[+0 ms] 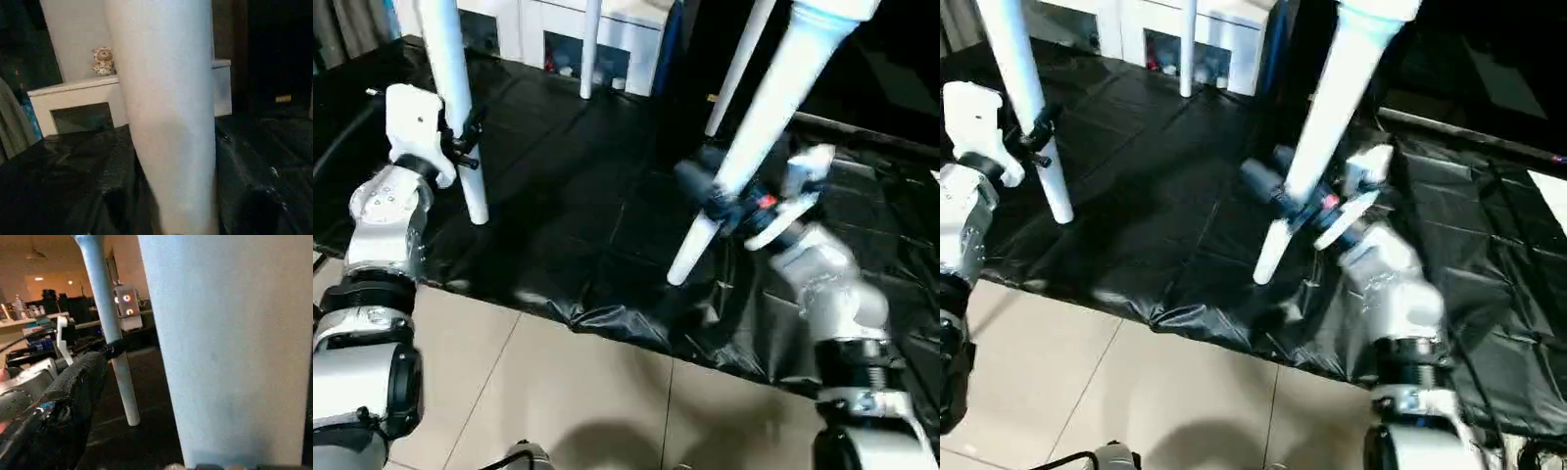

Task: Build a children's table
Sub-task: Flip table

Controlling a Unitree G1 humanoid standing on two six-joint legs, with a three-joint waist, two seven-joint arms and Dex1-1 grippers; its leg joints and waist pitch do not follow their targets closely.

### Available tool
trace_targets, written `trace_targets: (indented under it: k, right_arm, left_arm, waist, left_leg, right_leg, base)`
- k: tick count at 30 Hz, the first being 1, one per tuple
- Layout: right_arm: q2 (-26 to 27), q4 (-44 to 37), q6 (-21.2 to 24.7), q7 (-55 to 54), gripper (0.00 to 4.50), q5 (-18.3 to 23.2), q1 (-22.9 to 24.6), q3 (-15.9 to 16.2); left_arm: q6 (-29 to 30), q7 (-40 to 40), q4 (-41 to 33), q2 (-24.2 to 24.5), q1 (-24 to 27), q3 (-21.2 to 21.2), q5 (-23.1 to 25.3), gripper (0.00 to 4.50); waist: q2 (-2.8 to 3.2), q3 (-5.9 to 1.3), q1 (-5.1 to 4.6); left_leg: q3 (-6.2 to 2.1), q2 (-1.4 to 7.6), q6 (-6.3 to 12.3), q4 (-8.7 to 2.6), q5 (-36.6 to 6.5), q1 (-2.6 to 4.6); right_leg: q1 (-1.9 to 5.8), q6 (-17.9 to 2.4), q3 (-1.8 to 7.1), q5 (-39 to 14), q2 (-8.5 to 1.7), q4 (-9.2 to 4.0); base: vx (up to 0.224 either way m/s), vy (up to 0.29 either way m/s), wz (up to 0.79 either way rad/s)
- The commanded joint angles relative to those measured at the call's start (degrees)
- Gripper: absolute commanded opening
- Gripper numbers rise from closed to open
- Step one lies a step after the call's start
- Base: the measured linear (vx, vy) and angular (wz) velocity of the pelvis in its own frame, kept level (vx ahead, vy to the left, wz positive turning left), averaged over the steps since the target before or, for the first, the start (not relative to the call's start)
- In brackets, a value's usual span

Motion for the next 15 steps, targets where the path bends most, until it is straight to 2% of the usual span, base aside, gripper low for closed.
trace_targets:
  k: [1, 3, 4, 5, 7, 8, 9, 10, 11, 12, 13, 14, 15]
  right_arm:
    - [0.3, 1.65, -2.83, -1.41, 4.5, -3.26, 1.7, 2.03]
    - [0.37, 1.96, -3.86, -1.78, 4.5, -4.06, 2.26, 2.17]
    - [0.36, 1.22, -4.98, -3.07, 4.5, -5.25, 3.85, 2.6]
    - [0.44, 0.62, -5.73, -3.52, 4.5, -5.6, 4.74, 2.64]
    - [0.72, -1.37, -6.57, -4.72, 4.5, -5.96, 6.85, 2.48]
    - [0.87, -2.05, -6.83, -5.17, 4.5, -5.99, 7.58, 2.34]
    - [1.19, -3.41, -7.49, -5.91, 4.5, -6.08, 9.01, 1.95]
    - [2.07, -6.5, -8.6, -8.55, 4.5, -6.9, 12.31, 1.13]
    - [2.15, -6.72, -8.65, -8.8, 4.5, -6.96, 12.54, 1.06]
    - [2.44, -7.61, -8.89, -9.76, 4.5, -7.23, 13.43, 0.8]
    - [3.45, -11.1, -8.78, -12.65, 4.5, -7.71, 16.93, 0.36]
    - [3.62, -11.73, -8.85, -13.08, 4.5, -7.86, 17.62, 0.35]
    - [4.07, -13.97, -8.92, -14.23, 4.5, -8.15, 19.91, 0.44]
  left_arm:
    - [-0.51, -2.22, 0.17, -1.04, 3.89, -3.01, 2.04, 2.62]
    - [-0.91, -2.15, -0.76, -0.86, 5.04, -2.48, 1.5, 2.74]
    - [-1.85, -1.9, -3.02, -0.82, 7.27, -0.8, -0.66, 2.88]
    - [-2.15, -1.5, -4.75, -0.74, 8.64, 0.15, -1.61, 2.93]
    - [-2.25, -0.98, -9.69, -0.67, 12.15, 2.46, -3.94, 2.99]
    - [-2.22, -0.94, -11.53, -0.76, 13.46, 3.25, -4.89, 3.25]
    - [-1.97, -1.7, -15.53, -1.19, 16.15, 4.55, -7.01, 3.25]
    - [-0.42, -4.12, -24.78, -2.36, 22.62, 6.37, -11.59, 3.33]
    - [-0.31, -4.26, -25.42, -2.43, 23.08, 6.45, -11.85, 3.38]
    - [0.13, -4.81, -27.92, -2.73, 24.85, 6.76, -12.86, 3.38]
    - [2.26, -4.78, -36.04, -3.72, 30.58, 6.45, -15.15, 3.38]
    - [2.67, -4.67, -37.46, -3.92, 31.59, 6.37, -15.54, 3.38]
    - [3.9, -3.95, -41.82, -4.66, 34.67, 6.05, -16.53, 3.38]
  waist:
    - [1.54, -3.79, -0.59]
    - [1.55, -3.94, -0.69]
    - [1.57, -4.28, -0.68]
    - [1.34, -4.3, -0.66]
    - [1.63, -4.31, -0.69]
    - [1.61, -4.37, -0.7]
    - [1.55, -4.35, -0.65]
    - [1.56, -4.22, -0.52]
    - [1.46, -4.15, -0.46]
    - [1.41, -4.05, -0.64]
    - [1.6, -4.06, -0.66]
    - [1.62, -3.97, -0.57]
    - [1.76, -3.85, -0.6]
  left_leg:
    - [0.42, -0.94, -4.44, -4.89, -27.74, 1.97]
    - [0.46, -0.84, -4.29, -4.91, -26.53, 1.81]
    - [0.51, -0.75, -4.22, -4.87, -25.34, 1.78]
    - [0.56, -0.69, -4.08, -4.93, -24.57, 1.66]
    - [0.69, -0.55, -3.9, -5.04, -23.08, 1.5]
    - [0.8, -0.64, -3.56, -5.0, -22.76, 1.52]
    - [0.77, -0.59, -3.51, -5.03, -22.66, 1.51]
    - [0.78, -0.33, -3.34, -5.18, -22.21, 1.5]
    - [0.92, -0.27, -3.16, -5.35, -22.22, 1.44]
    - [1.08, -0.47, -2.82, -5.28, -22.64, 1.52]
    - [1.14, -0.55, -2.72, -5.24, -22.76, 1.6]
    - [1.1, -0.28, -2.74, -5.41, -23.0, 1.58]
    - [1.2, -0.39, -2.53, -5.43, -23.65, 1.63]
  right_leg:
    - [1.63, -6.95, 0.83, -22.73, -1.68, -5.48]
    - [1.7, -7.02, 0.95, -22.69, -1.9, -5.45]
    - [1.81, -7.58, 0.97, -20.37, -1.8, -5.16]
    - [1.94, -7.9, 0.96, -19.07, -1.81, -5.07]
    - [2.02, -9.24, 0.99, -15.02, -1.66, -4.61]
    - [2.13, -9.6, 0.96, -13.76, -1.52, -4.53]
    - [2.21, -9.8, 0.96, -13.43, -1.59, -4.4]
    - [2.3, -10.27, 1.03, -12.69, -1.84, -4.24]
    - [2.39, -10.35, 1.04, -12.59, -1.78, -4.37]
    - [2.18, -9.97, 1.08, -13.67, -1.42, -4.58]
    - [2.12, -9.46, 1.18, -14.34, -1.34, -4.67]
    - [2.16, -9.26, 1.26, -14.3, -1.48, -4.71]
    - [1.97, -8.97, 1.26, -14.95, -1.27, -4.94]
  base:
    - [0.0, 0.0, 0.0]
    - [0.0, 0.0, 0.0]
    - [0.0, 0.0, 0.0]
    - [0.0, 0.0, 0.0]
    - [0.0, 0.0, 0.0]
    - [0.0, 0.0, 0.0]
    - [0.0, 0.0, 0.0]
    - [0.0, 0.0, 0.0]
    - [0.0, 0.0, 0.0]
    - [0.0, 0.0, 0.0]
    - [0.0, 0.0, 0.0]
    - [0.0, 0.0, 0.0]
    - [0.0, 0.0, 0.0]
